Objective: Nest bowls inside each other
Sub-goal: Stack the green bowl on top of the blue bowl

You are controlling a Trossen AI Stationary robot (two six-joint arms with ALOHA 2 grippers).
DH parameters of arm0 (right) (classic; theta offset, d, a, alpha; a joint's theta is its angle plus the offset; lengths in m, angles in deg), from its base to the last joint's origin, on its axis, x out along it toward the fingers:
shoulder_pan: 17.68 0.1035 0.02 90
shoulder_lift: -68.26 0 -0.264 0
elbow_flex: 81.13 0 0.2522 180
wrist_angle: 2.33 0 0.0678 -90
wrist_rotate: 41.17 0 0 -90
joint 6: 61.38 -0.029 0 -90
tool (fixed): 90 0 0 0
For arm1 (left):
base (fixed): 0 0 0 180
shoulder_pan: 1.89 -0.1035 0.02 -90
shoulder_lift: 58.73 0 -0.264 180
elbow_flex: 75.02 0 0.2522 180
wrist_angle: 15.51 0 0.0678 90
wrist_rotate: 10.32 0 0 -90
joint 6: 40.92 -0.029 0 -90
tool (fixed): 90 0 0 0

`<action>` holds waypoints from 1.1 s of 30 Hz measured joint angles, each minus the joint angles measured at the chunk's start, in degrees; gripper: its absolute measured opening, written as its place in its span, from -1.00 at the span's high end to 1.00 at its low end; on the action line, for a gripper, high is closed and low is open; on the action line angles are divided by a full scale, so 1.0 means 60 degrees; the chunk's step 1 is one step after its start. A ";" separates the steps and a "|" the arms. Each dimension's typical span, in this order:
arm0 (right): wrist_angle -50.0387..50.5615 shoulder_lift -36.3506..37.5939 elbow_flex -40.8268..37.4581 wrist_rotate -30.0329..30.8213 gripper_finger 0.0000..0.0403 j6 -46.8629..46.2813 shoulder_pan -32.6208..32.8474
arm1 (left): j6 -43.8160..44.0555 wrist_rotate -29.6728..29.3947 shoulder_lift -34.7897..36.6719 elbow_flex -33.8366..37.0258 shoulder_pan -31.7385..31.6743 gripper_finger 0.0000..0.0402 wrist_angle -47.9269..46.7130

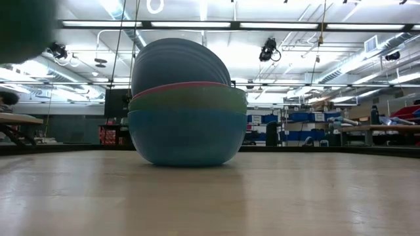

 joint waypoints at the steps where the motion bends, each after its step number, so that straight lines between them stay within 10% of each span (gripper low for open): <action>1: 0.0107 -0.0006 -0.0037 0.0004 -0.23 -0.0123 0.0120 | -0.0306 -0.0484 0.0175 -0.0184 -0.0195 0.98 -0.0049; 13: 0.0482 -0.0024 -0.2283 0.0970 -0.23 -0.1965 0.3237 | -0.5085 -0.2580 0.2138 -0.0196 -0.3325 0.98 0.0737; 33: 0.0840 0.1042 -0.2671 0.3360 -0.23 -0.3574 0.6144 | -0.7900 0.2488 0.2075 0.2325 -0.5799 0.98 0.6219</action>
